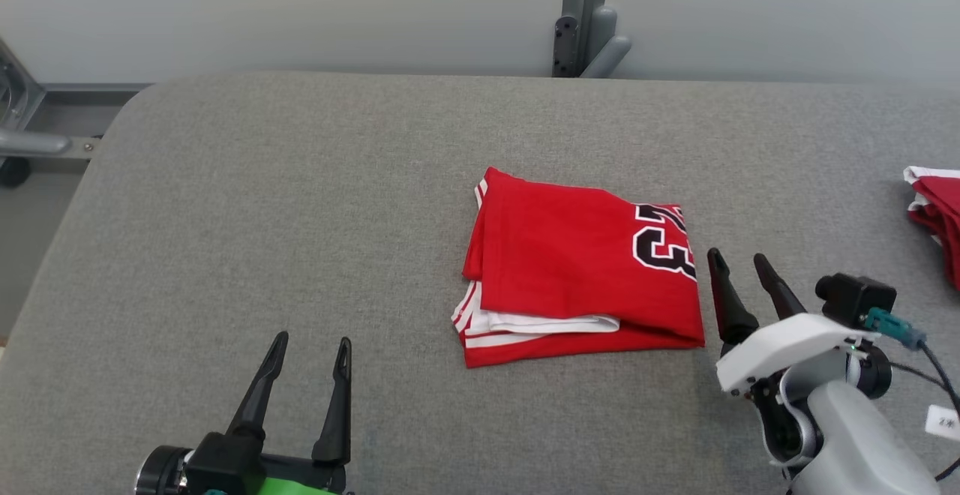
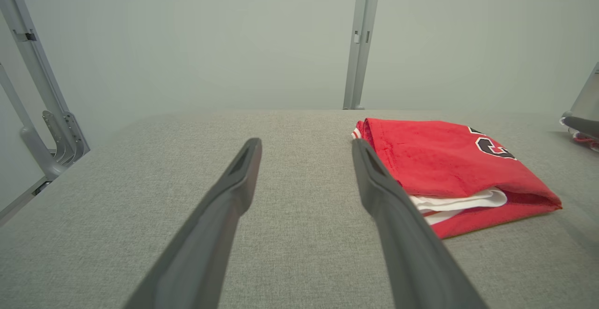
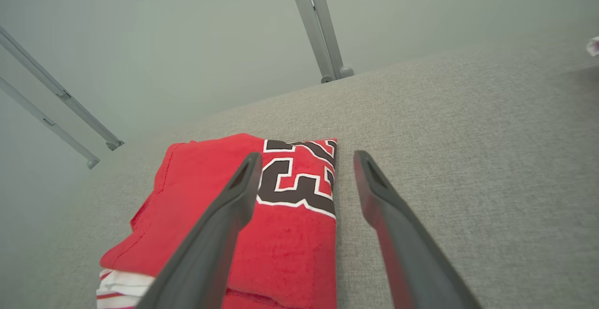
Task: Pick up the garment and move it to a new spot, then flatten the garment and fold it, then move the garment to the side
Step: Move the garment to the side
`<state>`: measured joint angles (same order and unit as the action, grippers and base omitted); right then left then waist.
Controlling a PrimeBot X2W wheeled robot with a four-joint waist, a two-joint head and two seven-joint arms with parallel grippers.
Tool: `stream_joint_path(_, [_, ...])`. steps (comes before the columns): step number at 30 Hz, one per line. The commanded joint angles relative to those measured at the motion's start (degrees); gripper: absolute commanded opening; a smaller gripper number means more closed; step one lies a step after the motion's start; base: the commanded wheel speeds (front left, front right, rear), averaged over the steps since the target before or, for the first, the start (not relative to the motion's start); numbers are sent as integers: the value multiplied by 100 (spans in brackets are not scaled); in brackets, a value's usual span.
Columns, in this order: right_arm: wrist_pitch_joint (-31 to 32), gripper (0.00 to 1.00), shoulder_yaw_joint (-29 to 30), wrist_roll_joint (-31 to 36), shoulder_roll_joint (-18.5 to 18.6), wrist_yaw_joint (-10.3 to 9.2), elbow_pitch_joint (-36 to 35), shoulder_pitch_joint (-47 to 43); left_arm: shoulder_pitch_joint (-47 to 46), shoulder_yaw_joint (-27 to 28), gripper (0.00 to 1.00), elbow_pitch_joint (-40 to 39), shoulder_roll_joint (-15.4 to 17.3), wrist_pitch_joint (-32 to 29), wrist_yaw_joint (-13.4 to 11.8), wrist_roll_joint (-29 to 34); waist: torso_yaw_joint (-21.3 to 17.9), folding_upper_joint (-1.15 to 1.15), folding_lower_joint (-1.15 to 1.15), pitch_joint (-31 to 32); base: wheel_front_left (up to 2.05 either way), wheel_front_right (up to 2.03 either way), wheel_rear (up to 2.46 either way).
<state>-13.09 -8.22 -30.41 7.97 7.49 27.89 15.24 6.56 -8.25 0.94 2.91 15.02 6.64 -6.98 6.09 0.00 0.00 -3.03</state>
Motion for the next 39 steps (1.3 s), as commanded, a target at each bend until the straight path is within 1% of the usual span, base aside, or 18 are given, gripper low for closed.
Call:
stream_joint_path(1, [80,100,-31,-145,77,-1,68,136,-108,0,100,-12,1,14,31,-26,224,0,0,-236,0,0,0])
stream_joint_path(3, [390,100,-175,-584,257,-1,306,395,-174,-26,100,-9,1,14,41,-65,310,0,0,-342,0,0,0])
stream_joint_path(5, [680,100,-187,-1051,374,-1,512,618,-224,-47,100,8,1,14,49,-84,378,0,0,-444,0,0,0])
stream_joint_path(11, [1402,100,-373,-2037,592,-1,997,1043,-413,-97,100,74,1,14,81,-178,544,0,0,-690,0,0,0])
stream_joint_path(16, [1588,100,-610,-2318,611,-1,1200,1129,-506,-113,100,101,1,15,91,-205,576,0,0,-767,0,0,0])
stream_joint_path(17, [1606,62,-662,-2383,604,-1,1219,1133,-520,-110,100,107,1,14,92,-209,573,0,0,-775,0,0,0])
stream_joint_path(18, [1614,35,-730,-2410,616,-1,1216,1144,-529,-105,100,115,1,14,93,-210,566,0,0,-780,0,0,0])
stream_joint_path(19, [1595,0,-813,-2416,640,-1,1180,1157,-543,-108,100,119,1,14,94,-205,555,0,0,-783,0,0,0])
stream_joint_path(20, [1486,0,-941,-2460,687,-1,1118,1174,-569,-120,100,111,1,15,94,-186,520,0,0,-789,0,0,0])
stream_joint_path(25, [1194,0,-1215,-2493,894,-1,961,1224,-564,-152,100,102,8,14,96,-113,313,0,0,-745,0,0,0])
stream_joint_path(32, [830,0,-1650,-2499,1190,-1,614,1222,-495,-191,100,42,138,14,96,-66,-233,0,0,-726,0,0,0])
stream_joint_path(33, [830,0,-1650,-2499,1190,-1,614,1222,-495,-191,100,42,138,14,96,-66,-233,0,0,-726,0,0,0])
stream_joint_path(39, [532,0,-1860,-2422,1330,-1,479,1218,-456,-214,100,-30,270,14,94,-41,-858,0,0,-778,0,0,0])
